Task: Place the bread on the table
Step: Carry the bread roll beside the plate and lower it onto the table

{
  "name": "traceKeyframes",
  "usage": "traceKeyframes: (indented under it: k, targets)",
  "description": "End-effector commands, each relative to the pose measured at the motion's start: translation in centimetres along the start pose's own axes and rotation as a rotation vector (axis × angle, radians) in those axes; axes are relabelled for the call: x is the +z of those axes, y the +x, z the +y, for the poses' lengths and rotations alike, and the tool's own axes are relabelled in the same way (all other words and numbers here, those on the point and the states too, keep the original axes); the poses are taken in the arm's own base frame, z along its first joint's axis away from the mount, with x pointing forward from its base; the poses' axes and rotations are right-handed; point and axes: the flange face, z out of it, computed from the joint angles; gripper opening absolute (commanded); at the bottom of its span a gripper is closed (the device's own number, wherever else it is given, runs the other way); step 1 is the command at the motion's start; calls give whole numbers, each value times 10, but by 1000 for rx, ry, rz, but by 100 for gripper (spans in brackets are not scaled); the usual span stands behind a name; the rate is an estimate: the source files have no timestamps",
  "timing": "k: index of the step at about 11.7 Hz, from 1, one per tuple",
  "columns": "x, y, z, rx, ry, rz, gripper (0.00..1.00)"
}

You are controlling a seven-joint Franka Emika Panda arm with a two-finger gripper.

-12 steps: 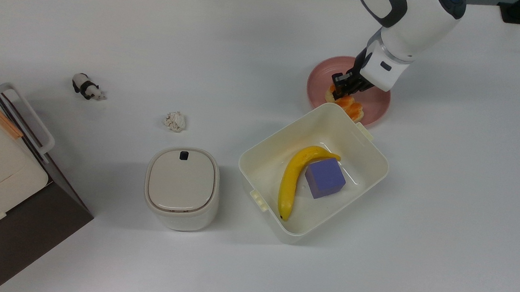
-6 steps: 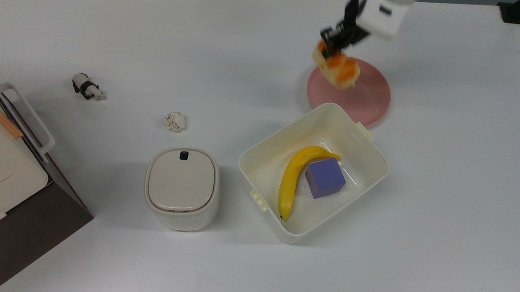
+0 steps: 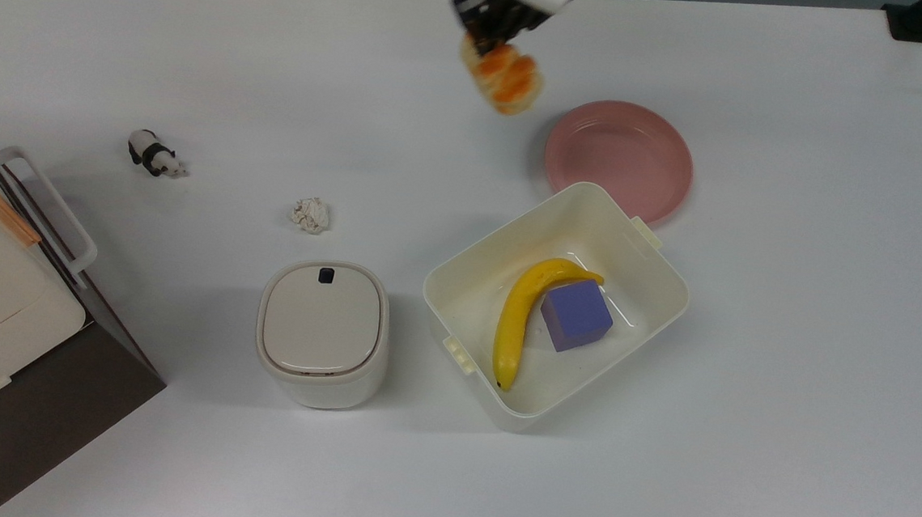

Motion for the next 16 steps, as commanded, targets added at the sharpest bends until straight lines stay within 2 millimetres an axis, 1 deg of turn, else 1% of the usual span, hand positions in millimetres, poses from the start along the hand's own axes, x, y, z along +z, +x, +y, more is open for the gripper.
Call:
traceKeyframes:
  k: [1, 2, 3, 5, 6, 7, 8, 9, 10, 11, 12, 16]
  targets:
    - [31, -1, 62, 139, 80, 83, 2]
    - [49, 3, 75, 167, 87, 81, 2]
    - [72, 13, 81, 198, 94, 72, 2]
    - [127, 32, 83, 217, 49, 42, 2]
    - [150, 36, 78, 226, 0, 27, 2]
    - [168, 34, 70, 214, -35, 10, 2]
    - [177, 31, 62, 191, -52, -10, 2]
    - [182, 28, 58, 167, -75, -28, 2]
    - [187, 27, 49, 122, -108, -46, 2]
    - [187, 28, 43, 94, -124, -51, 2]
    - [184, 29, 42, 78, -126, -47, 2]
    - [177, 37, 8, 0, -136, -49, 4]
